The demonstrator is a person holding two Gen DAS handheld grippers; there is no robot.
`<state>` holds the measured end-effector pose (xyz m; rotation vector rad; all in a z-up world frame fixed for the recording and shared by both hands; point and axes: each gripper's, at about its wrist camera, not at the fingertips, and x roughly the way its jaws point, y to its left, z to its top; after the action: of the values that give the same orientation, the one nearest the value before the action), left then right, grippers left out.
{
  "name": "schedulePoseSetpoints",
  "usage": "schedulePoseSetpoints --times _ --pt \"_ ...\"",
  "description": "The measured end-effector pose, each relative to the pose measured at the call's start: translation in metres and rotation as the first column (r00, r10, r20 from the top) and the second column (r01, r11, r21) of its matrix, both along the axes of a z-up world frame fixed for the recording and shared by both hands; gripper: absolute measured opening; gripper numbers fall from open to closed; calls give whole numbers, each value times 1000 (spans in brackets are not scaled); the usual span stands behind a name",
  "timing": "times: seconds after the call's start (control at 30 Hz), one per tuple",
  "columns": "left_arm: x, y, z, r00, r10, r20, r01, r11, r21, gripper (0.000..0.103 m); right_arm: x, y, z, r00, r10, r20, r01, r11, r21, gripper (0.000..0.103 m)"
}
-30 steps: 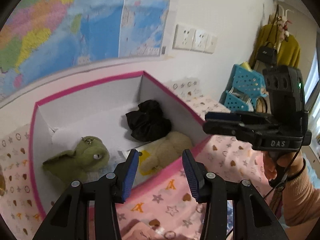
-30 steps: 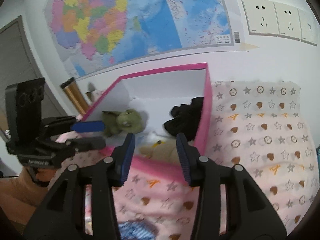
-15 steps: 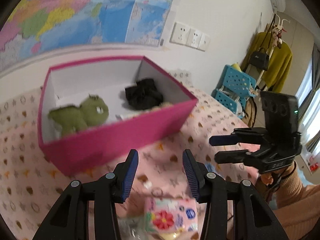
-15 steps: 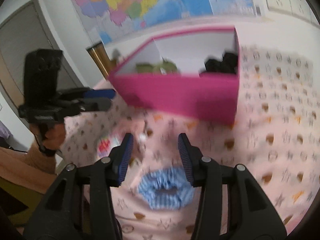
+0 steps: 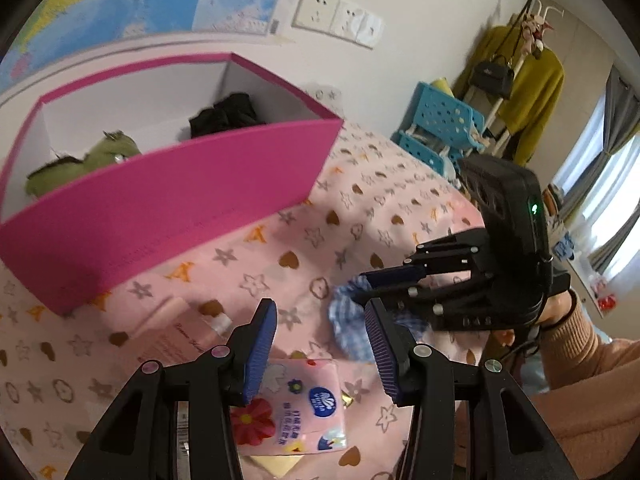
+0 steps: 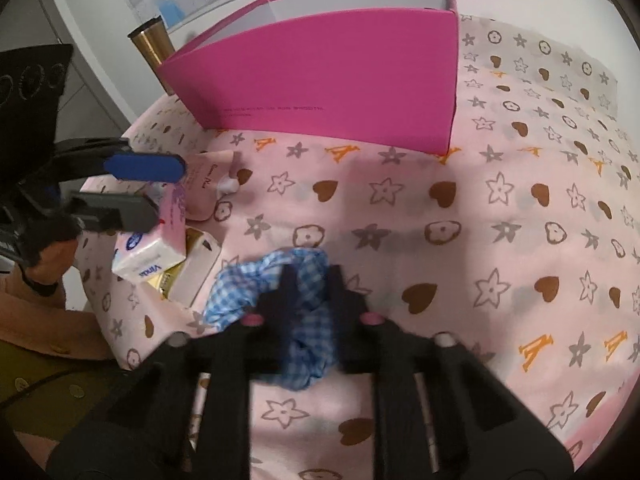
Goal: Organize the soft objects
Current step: 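Grasp the blue gingham scrunchie with the right gripper and lift it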
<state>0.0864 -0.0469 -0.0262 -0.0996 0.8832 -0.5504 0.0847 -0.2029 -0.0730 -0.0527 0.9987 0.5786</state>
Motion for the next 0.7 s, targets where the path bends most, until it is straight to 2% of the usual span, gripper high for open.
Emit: schedulePoseSetpoints --times 0.13,0.23,0.4,0.53,0.63,0.7 --pt "2 -7 -7 999 -30 -25 30 1000 2 47 -5 -2 12 999 5 35 -6 1000 24 11" --pt "4 -14 -10 997 -59 -41 59 998 -6 57 -6 -4 26 997 6 74 -11 998 60 10" --pt "9 -23 -12 993 -93 -69 92 996 -18 57 -6 4 59 987 27 159 -43 994 96 10" --pt "14 -23 -1 994 -98 -41 96 995 -39 54 -4 9 84 973 45 224 -70 992 105 9" --pt "19 -19 10 995 -95 -12 94 993 -67 44 2 9 101 961 44 273 -74 992 100 9" --pt "24 -17 21 996 -90 14 91 993 -71 43 8 9 113 952 43 304 -76 993 95 9"
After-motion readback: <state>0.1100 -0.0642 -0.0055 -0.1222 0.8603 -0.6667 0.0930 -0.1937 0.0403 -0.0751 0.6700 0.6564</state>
